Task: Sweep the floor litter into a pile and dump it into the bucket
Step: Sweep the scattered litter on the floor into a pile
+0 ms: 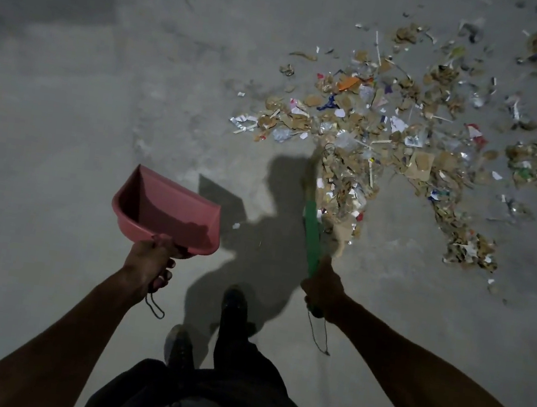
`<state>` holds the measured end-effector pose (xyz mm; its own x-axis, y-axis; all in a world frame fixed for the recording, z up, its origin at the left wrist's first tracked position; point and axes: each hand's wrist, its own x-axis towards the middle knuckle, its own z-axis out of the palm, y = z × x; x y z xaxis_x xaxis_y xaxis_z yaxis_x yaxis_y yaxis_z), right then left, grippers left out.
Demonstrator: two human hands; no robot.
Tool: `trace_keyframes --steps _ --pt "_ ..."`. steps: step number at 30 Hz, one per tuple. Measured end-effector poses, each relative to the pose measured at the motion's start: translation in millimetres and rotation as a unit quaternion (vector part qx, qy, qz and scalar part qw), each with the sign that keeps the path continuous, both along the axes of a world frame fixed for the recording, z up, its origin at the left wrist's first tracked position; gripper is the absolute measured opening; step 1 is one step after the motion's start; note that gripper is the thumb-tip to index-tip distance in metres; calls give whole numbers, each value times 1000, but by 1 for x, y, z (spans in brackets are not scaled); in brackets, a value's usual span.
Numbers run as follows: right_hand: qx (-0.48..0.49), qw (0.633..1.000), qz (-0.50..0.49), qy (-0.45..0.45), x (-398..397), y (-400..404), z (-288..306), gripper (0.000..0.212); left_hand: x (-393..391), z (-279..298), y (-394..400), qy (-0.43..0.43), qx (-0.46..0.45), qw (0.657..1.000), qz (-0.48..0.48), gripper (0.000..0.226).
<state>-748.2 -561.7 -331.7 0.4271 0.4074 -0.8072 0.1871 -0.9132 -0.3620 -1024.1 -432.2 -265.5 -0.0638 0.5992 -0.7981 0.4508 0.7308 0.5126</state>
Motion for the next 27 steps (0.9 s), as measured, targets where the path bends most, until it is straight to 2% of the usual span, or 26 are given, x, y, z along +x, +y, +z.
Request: trace_keyframes --steps 3,8,11,13,15,19,23,27 --pt "-3 998 37 51 -22 -14 11 62 2 2 -2 8 0 1000 -11 22" --pt "-6 982 113 149 -58 -25 34 38 2 5 -5 13 -7 1000 -12 23" --pt "-39 977 79 195 -63 -35 34 40 -1 6 -8 13 -11 1000 -16 21" --pt "-71 976 11 206 -58 -42 32 31 -4 8 -11 11 -10 1000 -19 22" --pt "-91 975 -57 195 -42 -49 27 24 -6 9 -14 11 -6 1000 -26 24" --pt "-83 980 -129 123 5 -51 18 31 -11 9 -21 6 -7 1000 -29 25" --pt "-33 994 -99 39 31 -43 19 40 -13 7 -27 8 -16 999 -28 24" --pt "7 997 -53 48 12 -39 39 55 -8 7 -29 8 -16 1000 -19 28"
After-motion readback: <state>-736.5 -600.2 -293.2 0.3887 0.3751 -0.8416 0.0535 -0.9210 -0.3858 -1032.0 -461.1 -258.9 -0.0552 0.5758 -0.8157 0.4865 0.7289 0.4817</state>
